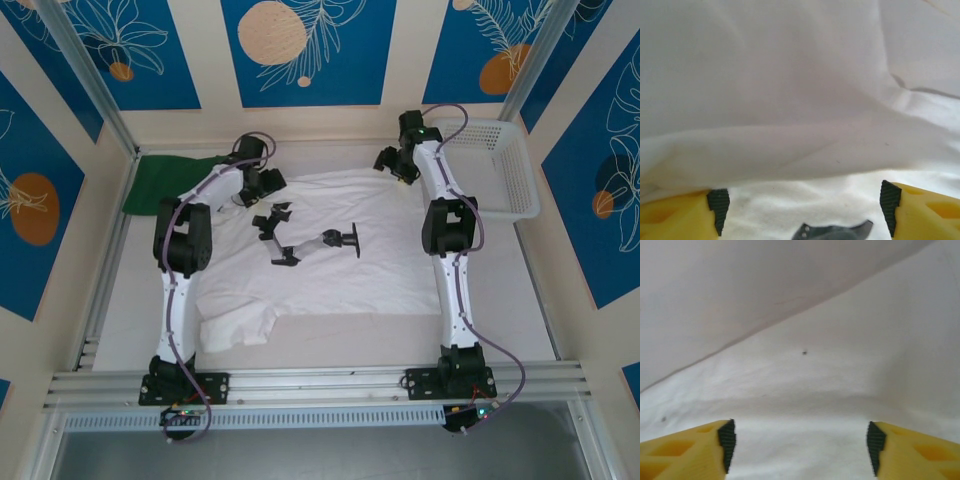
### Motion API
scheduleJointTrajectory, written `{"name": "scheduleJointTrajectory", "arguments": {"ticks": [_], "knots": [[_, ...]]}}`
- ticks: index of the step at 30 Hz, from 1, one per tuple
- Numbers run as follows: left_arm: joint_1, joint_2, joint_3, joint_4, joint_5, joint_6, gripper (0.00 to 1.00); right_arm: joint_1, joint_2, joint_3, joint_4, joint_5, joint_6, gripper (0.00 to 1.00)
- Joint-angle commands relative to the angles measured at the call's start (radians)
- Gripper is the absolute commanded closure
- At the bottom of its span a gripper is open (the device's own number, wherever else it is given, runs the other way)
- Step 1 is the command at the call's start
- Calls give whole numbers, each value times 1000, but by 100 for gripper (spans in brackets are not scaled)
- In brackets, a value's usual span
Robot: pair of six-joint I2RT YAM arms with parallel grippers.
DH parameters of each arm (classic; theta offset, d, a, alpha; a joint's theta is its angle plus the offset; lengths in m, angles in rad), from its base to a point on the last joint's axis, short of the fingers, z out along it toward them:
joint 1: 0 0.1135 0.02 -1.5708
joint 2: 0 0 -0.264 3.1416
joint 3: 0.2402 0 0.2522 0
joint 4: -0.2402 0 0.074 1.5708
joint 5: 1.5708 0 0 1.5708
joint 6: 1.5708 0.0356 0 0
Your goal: Fold and stack the t-shirts
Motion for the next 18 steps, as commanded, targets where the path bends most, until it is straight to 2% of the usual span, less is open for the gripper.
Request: {"name": "scheduleJointTrajectory", "arguments": {"ticks": [1,4,7,11,13,18], "knots": [[8,-172,48,-77,-21,44,9,49,-197,6,-37,0,-55,24],[8,-332,-48,-84,-53,69,5,82,-433,-174,-8,13,-39,22],[-4,-523,-232,-85,-85,82,5,113,-766,-596,120,21,18,22],[-55,-811,-616,-67,-160,69,17,93,-1184,-1206,282,-31,178,25],[-87,-953,-787,-82,-184,58,23,82,-1340,-1428,300,-21,256,26],[-136,-1265,-1067,-259,-235,6,32,14,-1651,-1796,170,4,351,32]]}}
